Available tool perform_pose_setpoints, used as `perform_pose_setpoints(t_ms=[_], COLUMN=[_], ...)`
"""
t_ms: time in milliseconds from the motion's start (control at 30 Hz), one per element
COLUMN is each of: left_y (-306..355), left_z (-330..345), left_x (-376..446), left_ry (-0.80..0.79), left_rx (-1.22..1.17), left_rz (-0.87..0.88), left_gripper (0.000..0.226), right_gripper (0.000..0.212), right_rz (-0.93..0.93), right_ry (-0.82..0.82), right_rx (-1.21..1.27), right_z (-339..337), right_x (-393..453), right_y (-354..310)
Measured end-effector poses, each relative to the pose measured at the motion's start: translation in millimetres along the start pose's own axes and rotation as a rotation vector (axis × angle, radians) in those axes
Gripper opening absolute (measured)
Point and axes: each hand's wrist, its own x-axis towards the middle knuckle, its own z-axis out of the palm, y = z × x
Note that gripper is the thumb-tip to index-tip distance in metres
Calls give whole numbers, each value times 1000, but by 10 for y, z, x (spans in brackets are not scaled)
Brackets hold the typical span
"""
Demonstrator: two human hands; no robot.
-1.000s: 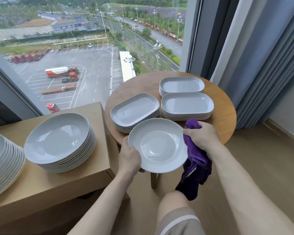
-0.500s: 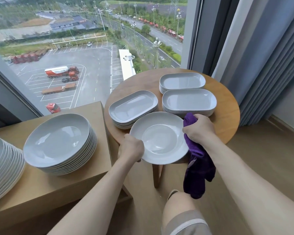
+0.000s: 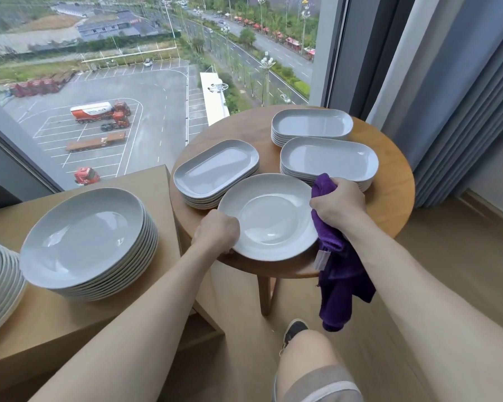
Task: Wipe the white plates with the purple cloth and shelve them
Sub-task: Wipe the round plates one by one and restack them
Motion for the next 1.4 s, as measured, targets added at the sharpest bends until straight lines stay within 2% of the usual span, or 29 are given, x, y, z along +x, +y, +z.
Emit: perform_pose_setpoints(t_ms=[100,233,300,467,633,767,867,1000,1233,1400], left_y=[69,163,136,-265,-1245,-1991,-2173,-1981,-1919,-1911], left_z=[-27,-105,-146,-362,-741,-1019,-1201,-1460,-1597,-1575], left_x=[69,65,79,-170,-648,-905,-1013,-926,-727,-742], left_ry=[-4,-48,-59,-66,43,152,269,372,365,329], left_rx=[-6,47,78,-149,-341,-748,-889,-876,-852,-908], left_rz=[36,-62,27,54,29,-135,-152,-177,-270,-292], left_gripper=[31,33,30,60,56,52,52,56,24,21], right_gripper=[13,13,13,10,10,14,15,14,15,16], right_rz=[2,8,4,15,-69,-221,-343,-472,-541,-544], right_ry=[6,-2,-19,19,99,109,65,-41,-249,-307], right_rx=[-1,1,-1,-26,-14,-6,17,95,182,223], right_z=[24,41,18,-169,-317,-248,-95,149,477,578], right_x=[56,89,71,-94,-438,-805,-1084,-1427,-1713,-1752], right_y=[-21,-60,-85,-45,-13,-187,-415,-639,-602,-536])
